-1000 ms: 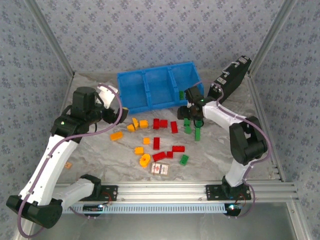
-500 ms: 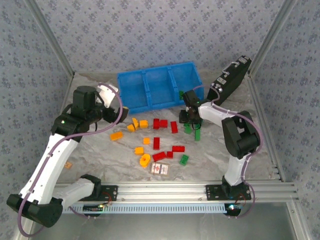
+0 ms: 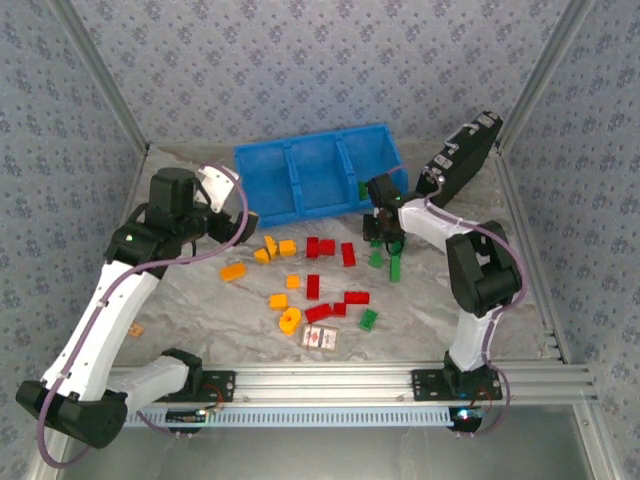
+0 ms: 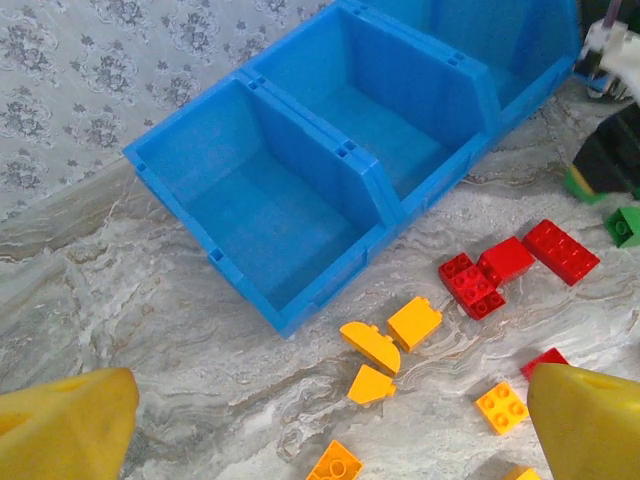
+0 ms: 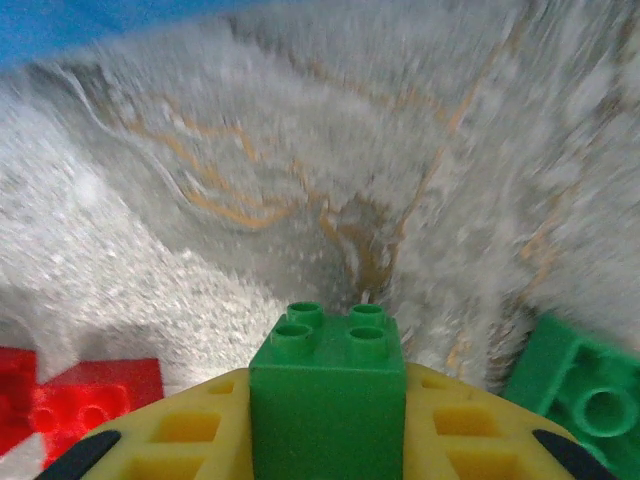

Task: Sort the legos into containers by color
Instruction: Pick up the lego from the center of the table, then place the lego in the container.

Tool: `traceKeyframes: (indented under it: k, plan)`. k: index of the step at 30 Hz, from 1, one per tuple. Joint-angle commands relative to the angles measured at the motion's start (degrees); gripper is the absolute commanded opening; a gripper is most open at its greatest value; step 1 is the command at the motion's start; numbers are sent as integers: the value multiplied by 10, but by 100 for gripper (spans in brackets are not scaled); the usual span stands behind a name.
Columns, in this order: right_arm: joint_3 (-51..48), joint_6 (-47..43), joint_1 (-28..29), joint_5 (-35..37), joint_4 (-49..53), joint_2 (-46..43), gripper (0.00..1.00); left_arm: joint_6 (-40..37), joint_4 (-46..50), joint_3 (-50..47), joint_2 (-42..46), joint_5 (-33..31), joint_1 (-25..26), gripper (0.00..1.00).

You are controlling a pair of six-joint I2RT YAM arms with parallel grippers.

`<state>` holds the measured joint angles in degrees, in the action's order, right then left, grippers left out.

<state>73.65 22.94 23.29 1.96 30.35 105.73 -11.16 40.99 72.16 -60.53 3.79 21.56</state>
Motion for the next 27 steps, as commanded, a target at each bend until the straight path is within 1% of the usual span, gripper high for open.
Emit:
traceKeyframes:
  k: [1,6,11,15,21,24,27]
  plan:
    - [74,-27,-14,19,34,-29,27,-11,9,20,-3,-3,4,100]
    - [148,-42,-32,19,32,10,27,-17,4,16,-4,-13,4,100]
    - [220,-53,-48,12,15,80,27,-20,13,25,-12,-19,4,100]
    - [289,-61,-53,30,30,145,27,-24,25,39,-20,-32,4,100]
    - [356,-59,-68,19,32,207,28,-31,29,43,-25,-38,4,100]
    - [369,-56,-71,11,33,220,35,-34,29,43,-26,-38,4,100]
    - [364,-51,-71,6,31,212,46,-35,28,40,-26,-38,4,100]
